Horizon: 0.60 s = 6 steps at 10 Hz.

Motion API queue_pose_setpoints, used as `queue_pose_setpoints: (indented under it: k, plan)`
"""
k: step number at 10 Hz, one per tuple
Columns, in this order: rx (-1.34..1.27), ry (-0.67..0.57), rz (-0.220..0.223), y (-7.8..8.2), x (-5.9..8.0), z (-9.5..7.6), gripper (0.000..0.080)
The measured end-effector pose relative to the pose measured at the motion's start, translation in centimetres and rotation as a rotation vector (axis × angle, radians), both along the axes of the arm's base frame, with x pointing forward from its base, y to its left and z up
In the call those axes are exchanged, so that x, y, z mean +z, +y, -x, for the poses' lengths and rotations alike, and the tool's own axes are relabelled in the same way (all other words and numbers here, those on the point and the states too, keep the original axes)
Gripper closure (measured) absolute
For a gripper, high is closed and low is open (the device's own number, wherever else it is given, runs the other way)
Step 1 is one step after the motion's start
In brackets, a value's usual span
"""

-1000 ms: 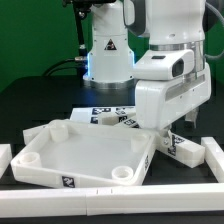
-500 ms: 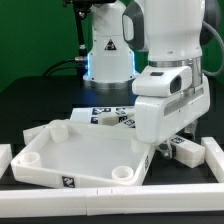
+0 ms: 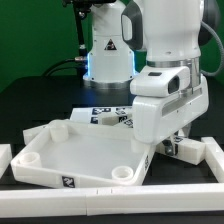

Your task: Assemble desk

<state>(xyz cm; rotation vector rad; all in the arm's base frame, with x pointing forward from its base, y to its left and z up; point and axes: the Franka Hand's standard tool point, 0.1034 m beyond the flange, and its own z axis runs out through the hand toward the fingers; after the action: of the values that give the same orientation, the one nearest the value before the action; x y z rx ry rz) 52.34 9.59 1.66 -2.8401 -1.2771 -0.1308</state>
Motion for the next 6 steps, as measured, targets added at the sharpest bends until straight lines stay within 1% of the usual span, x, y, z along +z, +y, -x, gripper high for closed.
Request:
queue_pose_setpoints:
  k: [1,2,3,4,5,6]
  plan:
    - [-0.02,0.011,0.006,0.1,1.6,0.1,0.0528]
    - [-0.05,0.019,0.007,0.3,2.7,0.4,0.0528]
    - [-0.116,0.034,0.001,0.9,3.6,1.1,0.0528]
    - [-0.211,0.037,-0.007,2.1,4.5,2.0,0.0528]
    - [-0.234,0.034,-0.009,2.8,5.0,2.2,0.0528]
    - [-0.165,0.019,-0.004,1.8,5.2,1.6,0.0528]
